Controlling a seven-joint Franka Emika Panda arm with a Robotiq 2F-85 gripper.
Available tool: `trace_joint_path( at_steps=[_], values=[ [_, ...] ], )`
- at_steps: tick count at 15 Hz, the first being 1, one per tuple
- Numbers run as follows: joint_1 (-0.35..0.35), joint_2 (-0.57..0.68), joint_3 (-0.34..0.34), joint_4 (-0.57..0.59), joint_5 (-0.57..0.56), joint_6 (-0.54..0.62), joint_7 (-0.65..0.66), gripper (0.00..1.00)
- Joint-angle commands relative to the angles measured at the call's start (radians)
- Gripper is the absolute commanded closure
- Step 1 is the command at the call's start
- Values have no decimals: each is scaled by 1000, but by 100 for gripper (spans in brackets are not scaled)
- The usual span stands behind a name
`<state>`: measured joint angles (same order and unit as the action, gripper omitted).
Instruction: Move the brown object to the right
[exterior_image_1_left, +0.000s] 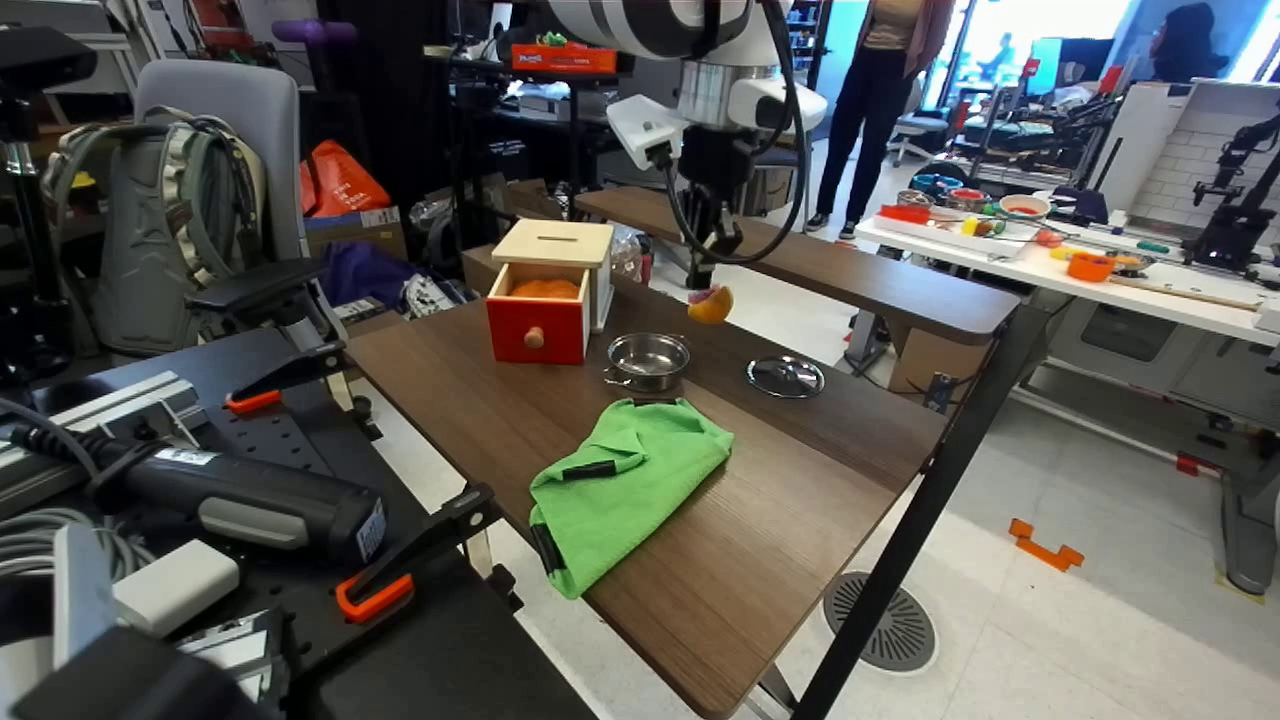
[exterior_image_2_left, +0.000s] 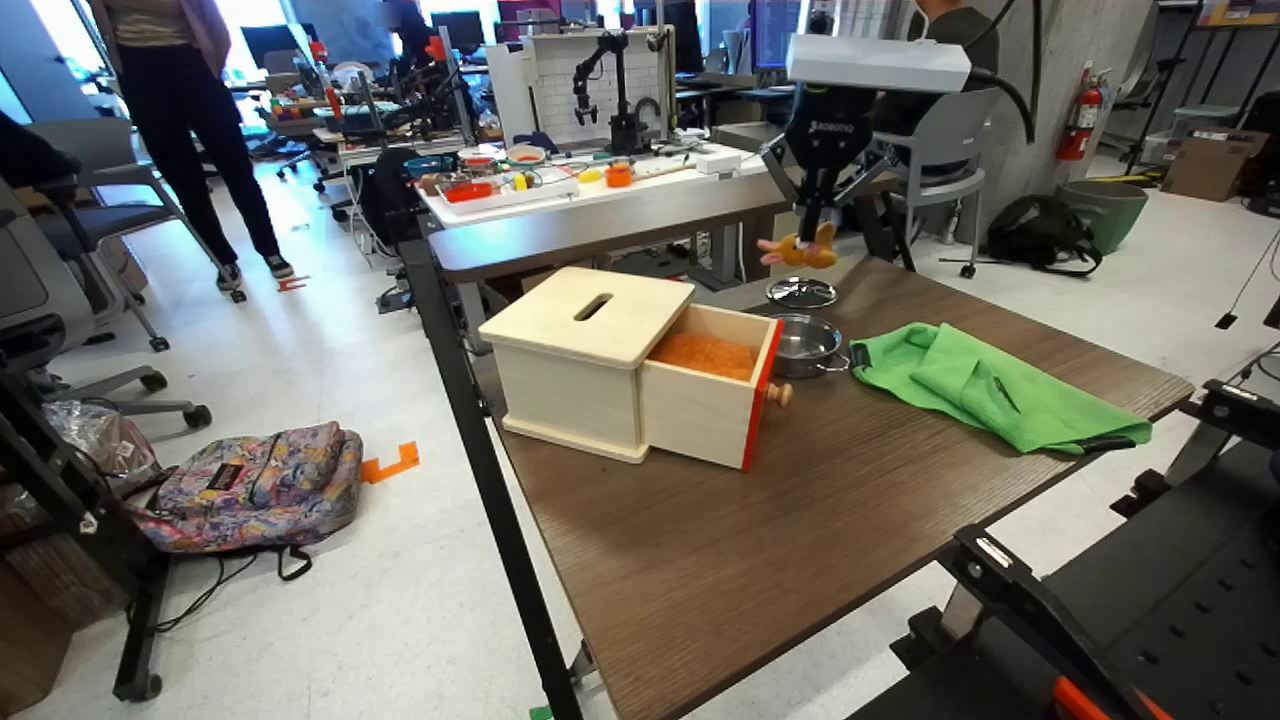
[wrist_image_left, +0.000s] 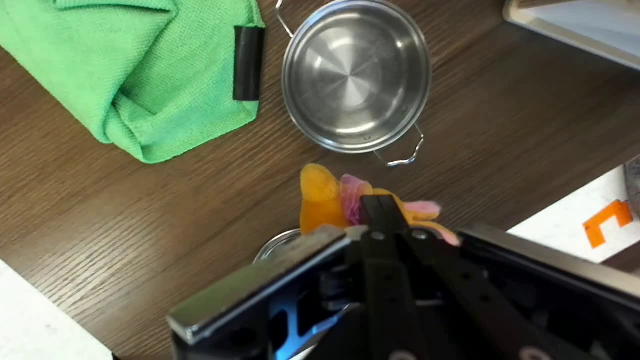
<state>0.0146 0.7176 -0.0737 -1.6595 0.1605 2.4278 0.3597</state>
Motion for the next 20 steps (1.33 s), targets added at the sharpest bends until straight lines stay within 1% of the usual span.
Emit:
trace_joint_path(
  at_steps=[1,7,14,15,16,18,20],
  values=[
    [-61,33,18,65,47,-59,-22,100],
    [-99,141,-2,153,48,-100,9,100],
    [-105,259,-24,256,36,-145,43,100],
    [-105,265,-25,261,36,-145,48,89],
    [-104,266,-26,266,35,-152,48,73],
    [-112,215,-10,235,45,-162,25,60],
    [-112,142,-3,169,54,-134,13,45]
  ],
)
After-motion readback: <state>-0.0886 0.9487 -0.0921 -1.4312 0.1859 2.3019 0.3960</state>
